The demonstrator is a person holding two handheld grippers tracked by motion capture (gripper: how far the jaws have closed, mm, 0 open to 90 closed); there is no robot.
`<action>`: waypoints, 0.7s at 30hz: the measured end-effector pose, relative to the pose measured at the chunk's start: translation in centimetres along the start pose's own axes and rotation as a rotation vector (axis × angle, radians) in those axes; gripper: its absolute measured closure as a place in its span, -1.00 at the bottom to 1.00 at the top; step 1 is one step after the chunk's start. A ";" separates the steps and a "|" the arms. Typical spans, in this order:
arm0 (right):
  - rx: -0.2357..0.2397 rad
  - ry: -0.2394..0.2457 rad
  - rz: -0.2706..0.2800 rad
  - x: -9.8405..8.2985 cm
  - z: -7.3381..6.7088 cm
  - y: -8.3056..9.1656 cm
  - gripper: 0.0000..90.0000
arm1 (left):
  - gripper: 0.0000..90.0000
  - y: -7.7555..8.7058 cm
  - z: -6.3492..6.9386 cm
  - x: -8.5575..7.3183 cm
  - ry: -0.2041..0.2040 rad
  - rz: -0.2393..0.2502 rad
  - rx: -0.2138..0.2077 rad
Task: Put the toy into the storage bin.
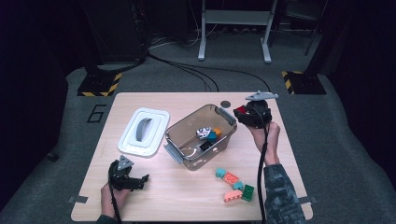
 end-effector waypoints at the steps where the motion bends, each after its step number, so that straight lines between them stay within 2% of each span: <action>1: 0.010 0.004 0.000 0.1 -0.3 -0.1 0.30 | -0.98 0.0 0.0 0.0 0.001 0.000 0.000; 2: 0.010 0.004 0.000 0.1 -0.3 -0.1 0.30 | -0.98 0.0 0.0 0.0 0.001 0.000 0.000; 7: 0.068 0.004 -0.017 0.0 -2.3 -0.8 0.30 | -0.98 0.0 0.0 0.0 0.000 -0.001 0.000; 8: 0.068 0.004 -0.017 0.0 -2.3 -0.8 0.30 | -0.98 0.0 0.0 0.0 0.000 -0.001 0.000; 12: 0.114 0.005 -0.056 -1.0 -3.8 -1.8 0.30 | -0.98 0.0 0.0 0.0 0.000 0.000 0.000; 14: 0.120 0.006 -0.063 -1.2 -4.0 -2.0 0.30 | -0.98 0.0 0.0 0.0 -0.001 -0.005 -0.004; 18: 0.163 0.001 -0.103 -2.2 -5.0 -2.4 0.30 | -0.98 0.0 0.0 0.0 0.000 -0.004 -0.004; 21: 0.172 0.004 -0.129 -2.9 -5.4 -2.5 0.30 | -0.98 0.0 0.0 0.0 0.003 -0.001 -0.003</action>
Point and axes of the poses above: each handheld gripper's, and its own axes: y roughly backward along the jaws, x roughly out of its top, z roughly to its right, the point moved 5 cm from there along -y, roughly forward along the jaws, and after that the axes turned 12 degrees about z, right-handed, at the moved point
